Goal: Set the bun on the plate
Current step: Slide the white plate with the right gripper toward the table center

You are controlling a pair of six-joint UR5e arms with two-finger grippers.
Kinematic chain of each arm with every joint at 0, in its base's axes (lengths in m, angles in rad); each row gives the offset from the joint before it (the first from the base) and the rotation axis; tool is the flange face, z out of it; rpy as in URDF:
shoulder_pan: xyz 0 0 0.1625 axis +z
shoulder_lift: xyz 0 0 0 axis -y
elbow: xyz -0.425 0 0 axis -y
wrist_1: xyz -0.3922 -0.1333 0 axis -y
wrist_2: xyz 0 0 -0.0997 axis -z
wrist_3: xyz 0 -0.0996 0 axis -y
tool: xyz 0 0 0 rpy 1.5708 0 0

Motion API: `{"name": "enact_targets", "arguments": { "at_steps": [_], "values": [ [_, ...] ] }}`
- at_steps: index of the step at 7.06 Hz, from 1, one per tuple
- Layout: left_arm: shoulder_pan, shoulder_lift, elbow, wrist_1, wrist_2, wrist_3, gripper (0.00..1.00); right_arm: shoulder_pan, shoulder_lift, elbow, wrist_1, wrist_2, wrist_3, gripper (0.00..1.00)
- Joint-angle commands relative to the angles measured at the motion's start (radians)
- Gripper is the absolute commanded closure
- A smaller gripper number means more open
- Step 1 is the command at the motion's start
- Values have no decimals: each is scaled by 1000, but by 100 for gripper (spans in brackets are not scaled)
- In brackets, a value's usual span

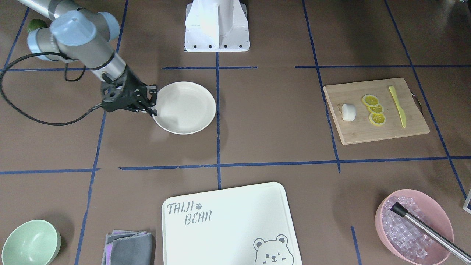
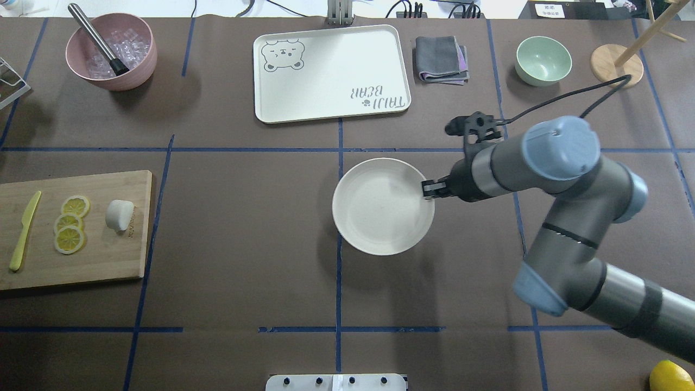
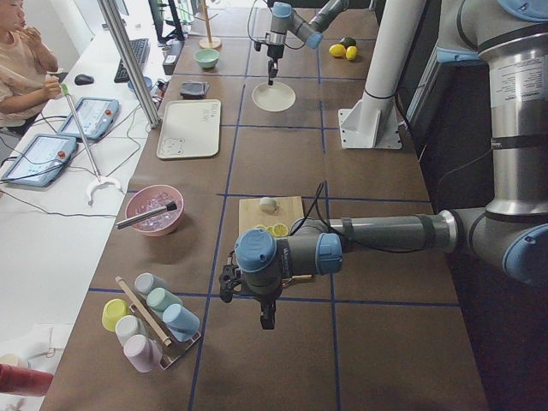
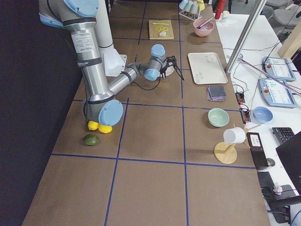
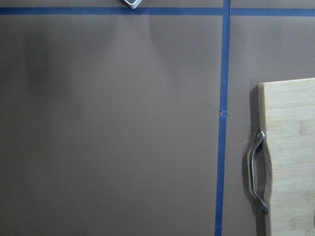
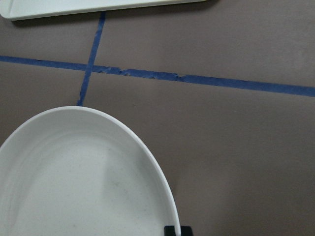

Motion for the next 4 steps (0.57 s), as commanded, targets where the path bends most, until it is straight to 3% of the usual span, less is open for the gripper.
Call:
{"name": "enact_targets", "arguments": {
  "at_steps": [1, 4],
  "values": [
    [0, 3, 0, -2, 2, 0, 0, -123, 162, -112, -61, -159, 122, 99],
    [1, 1, 0, -2, 2, 0, 0, -151, 149, -140, -56, -198, 117, 97]
  ]
}}
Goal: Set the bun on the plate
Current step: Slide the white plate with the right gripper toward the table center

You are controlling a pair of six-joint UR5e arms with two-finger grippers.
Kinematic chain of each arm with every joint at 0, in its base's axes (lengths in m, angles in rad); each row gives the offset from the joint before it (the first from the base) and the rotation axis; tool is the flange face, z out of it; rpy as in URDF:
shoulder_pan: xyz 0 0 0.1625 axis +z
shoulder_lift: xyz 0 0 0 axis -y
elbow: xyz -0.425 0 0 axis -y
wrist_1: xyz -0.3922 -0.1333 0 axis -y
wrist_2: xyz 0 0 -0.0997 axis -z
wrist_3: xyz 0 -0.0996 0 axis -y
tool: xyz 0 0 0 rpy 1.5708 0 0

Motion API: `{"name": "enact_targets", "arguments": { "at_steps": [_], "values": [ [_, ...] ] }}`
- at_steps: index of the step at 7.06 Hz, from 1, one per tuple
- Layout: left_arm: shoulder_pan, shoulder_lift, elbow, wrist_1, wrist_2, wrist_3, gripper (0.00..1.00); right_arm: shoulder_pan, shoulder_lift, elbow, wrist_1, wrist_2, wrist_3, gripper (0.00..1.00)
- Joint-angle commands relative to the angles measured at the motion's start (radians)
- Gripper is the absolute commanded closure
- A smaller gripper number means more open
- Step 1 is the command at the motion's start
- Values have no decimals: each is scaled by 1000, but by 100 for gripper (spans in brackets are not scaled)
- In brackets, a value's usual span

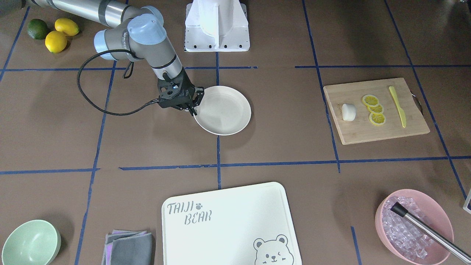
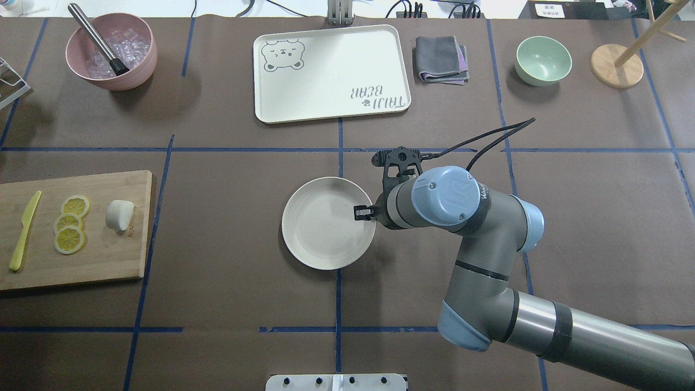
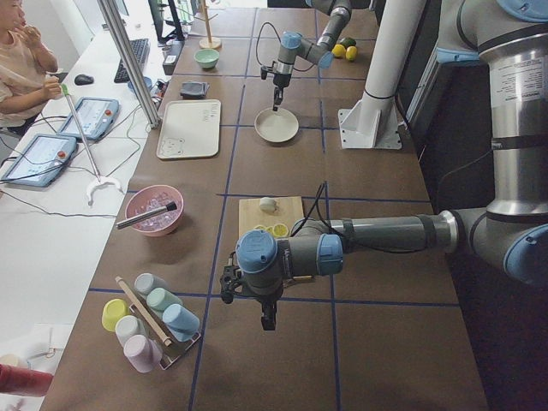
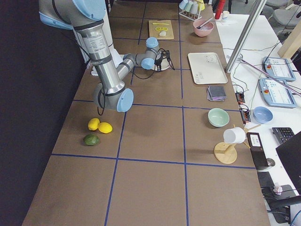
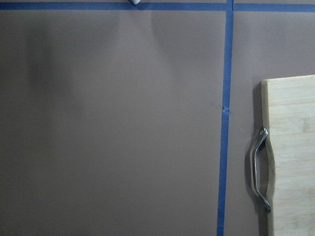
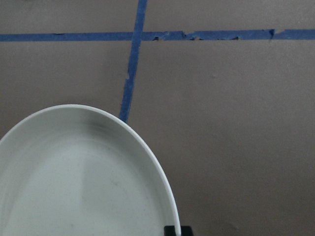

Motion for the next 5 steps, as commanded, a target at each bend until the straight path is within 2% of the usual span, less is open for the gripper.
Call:
{"name": "enact_targets", "arguments": {
  "at_steps": [1, 2, 3, 4, 5],
  "values": [
    [0, 0, 0, 0, -1, 0, 0, -5, -6, -7, -2, -11, 3, 75],
    [0, 0, 0, 0, -1, 0, 0, -5, -14, -7, -3, -20, 3, 1],
    [0, 0, -2, -2, -1, 0, 0, -3, -23, 7, -6, -78, 3, 0],
    [0, 0, 0, -2, -1, 0, 0, 35, -26, 15, -15, -40, -21, 0],
    [-1, 1, -12, -2, 2, 5, 0, 138, -35, 41, -82, 97, -73, 0]
  ]
}}
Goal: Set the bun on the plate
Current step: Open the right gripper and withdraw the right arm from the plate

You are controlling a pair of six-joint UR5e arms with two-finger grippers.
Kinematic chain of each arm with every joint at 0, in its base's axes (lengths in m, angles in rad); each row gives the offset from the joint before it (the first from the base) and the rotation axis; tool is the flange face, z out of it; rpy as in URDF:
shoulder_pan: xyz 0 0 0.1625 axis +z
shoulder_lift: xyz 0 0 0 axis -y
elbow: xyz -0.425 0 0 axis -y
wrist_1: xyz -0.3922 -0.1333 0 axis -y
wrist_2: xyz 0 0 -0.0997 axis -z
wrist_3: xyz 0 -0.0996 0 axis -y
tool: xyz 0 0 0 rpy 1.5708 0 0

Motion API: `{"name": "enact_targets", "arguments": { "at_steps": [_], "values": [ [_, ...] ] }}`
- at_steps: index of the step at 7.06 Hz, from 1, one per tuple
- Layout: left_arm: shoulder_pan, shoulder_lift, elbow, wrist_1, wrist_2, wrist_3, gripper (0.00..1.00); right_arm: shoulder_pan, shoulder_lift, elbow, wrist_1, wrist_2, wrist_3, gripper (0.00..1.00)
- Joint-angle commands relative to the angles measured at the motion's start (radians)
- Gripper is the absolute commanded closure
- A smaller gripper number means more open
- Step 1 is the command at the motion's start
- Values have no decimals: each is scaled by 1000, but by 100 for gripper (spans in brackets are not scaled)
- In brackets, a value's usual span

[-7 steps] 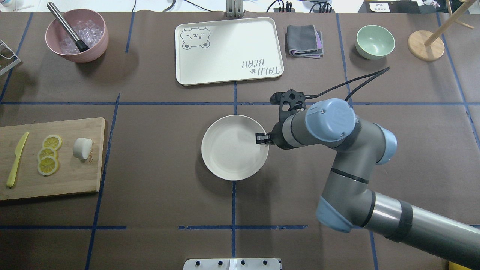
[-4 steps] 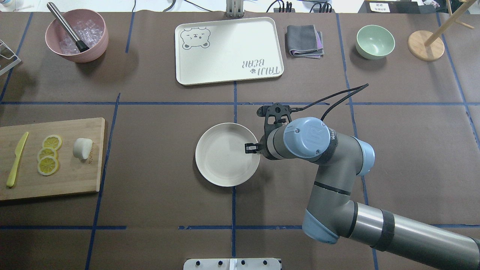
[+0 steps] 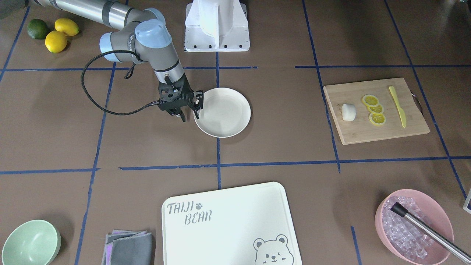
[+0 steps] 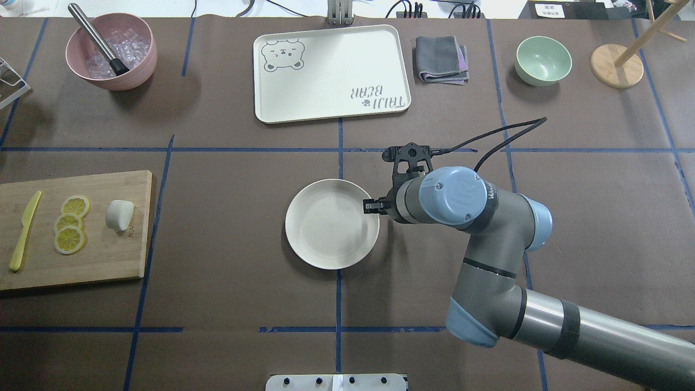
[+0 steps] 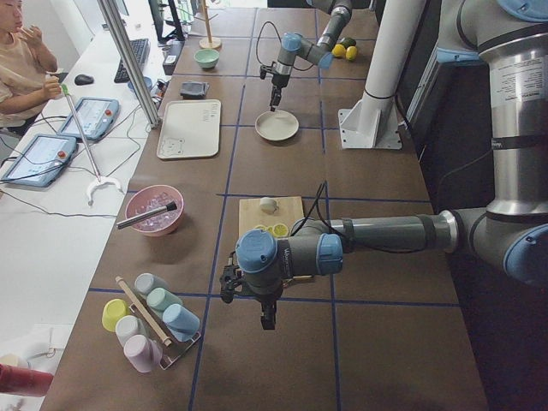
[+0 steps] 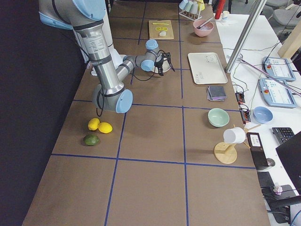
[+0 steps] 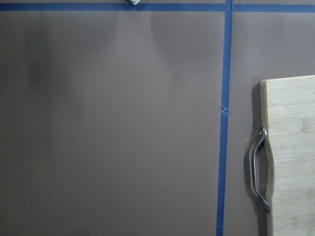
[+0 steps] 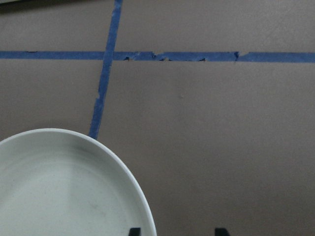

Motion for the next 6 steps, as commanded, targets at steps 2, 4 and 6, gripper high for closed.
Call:
{"name": "enact_targets", "arguments": {
  "at_steps": [2, 4, 6],
  "values": [
    [2, -6, -21, 0, 4, 4, 0, 240, -46, 193, -350, 208, -314, 0],
    [3, -31, -24, 1, 45, -4, 0, 387, -146, 353, -549, 263, -588, 0],
    [2, -62, -29, -2, 73, -4, 0, 610, -282, 331, -575, 350, -955, 0]
  ]
}}
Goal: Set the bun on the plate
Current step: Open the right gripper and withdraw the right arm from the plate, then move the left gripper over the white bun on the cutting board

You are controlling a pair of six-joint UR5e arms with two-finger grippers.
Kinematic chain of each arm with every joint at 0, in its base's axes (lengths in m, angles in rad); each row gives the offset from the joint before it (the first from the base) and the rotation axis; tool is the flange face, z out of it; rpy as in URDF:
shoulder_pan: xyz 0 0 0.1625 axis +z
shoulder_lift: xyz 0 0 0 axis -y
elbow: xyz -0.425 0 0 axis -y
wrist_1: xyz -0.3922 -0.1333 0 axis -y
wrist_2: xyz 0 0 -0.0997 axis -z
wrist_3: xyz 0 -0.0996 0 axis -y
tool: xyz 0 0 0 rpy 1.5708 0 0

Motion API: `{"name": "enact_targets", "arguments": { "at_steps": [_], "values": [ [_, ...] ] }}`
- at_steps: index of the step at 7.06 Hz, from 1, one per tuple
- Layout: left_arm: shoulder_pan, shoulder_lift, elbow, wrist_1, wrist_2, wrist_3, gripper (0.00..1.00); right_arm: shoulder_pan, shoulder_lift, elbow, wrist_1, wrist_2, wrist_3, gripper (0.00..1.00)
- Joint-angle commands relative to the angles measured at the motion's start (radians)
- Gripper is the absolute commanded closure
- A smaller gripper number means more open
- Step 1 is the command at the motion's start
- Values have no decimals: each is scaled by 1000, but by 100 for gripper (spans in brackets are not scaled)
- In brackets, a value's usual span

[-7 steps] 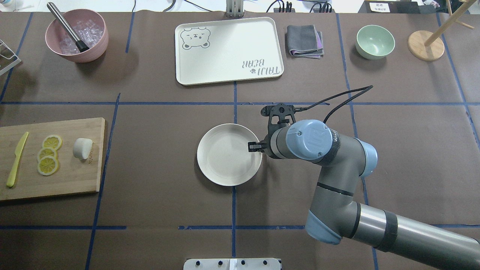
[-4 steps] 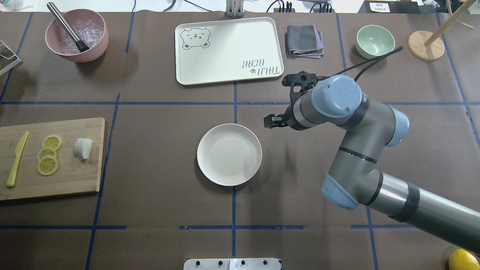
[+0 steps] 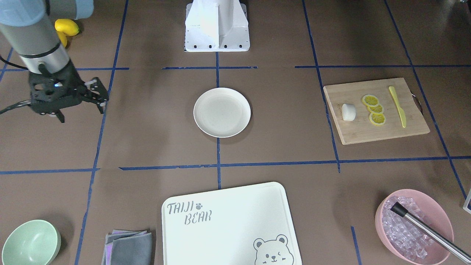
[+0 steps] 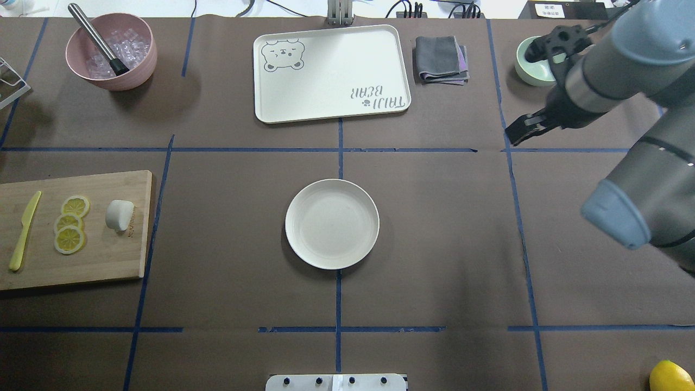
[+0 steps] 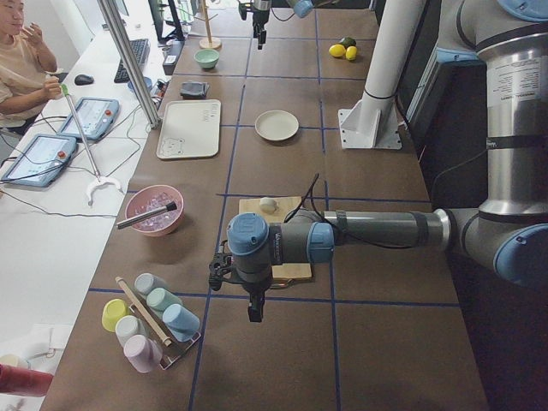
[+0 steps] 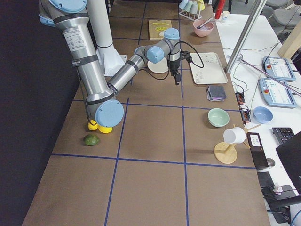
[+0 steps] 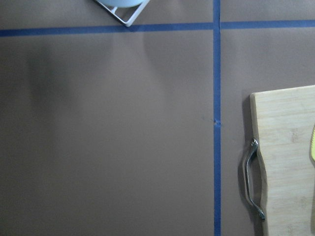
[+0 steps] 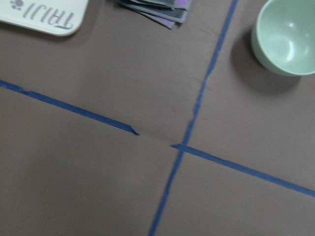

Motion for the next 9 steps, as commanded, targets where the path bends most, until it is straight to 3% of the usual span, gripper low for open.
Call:
{"name": "enact_targets", "arguments": {
  "at_steps": [1, 2, 4, 5, 7, 8, 9],
  "values": [
    [0, -22, -10, -4, 13, -1, 0, 247, -179, -36, -15, 118, -373, 0],
    [0, -25, -14, -13, 13, 3, 0, 352, -281, -38, -15, 196, -424, 0],
    [1, -25, -17, -231, 13, 3, 0, 490, -479, -45, -8, 209, -427, 0],
    [3, -25, -4, -366, 15, 0, 0, 529, -514, -48, -10, 211, -423, 0],
    [27, -62, -20, -407, 2, -230, 0, 540, -531, -59, -8, 211, -419, 0],
    [135, -66, -22, -463, 4, -354, 0, 540, -526, -55, -8, 211, -417, 0],
    [252, -68, -26, -629, 7, -447, 0, 540, -525, -56, -8, 211, -417, 0]
  ]
}}
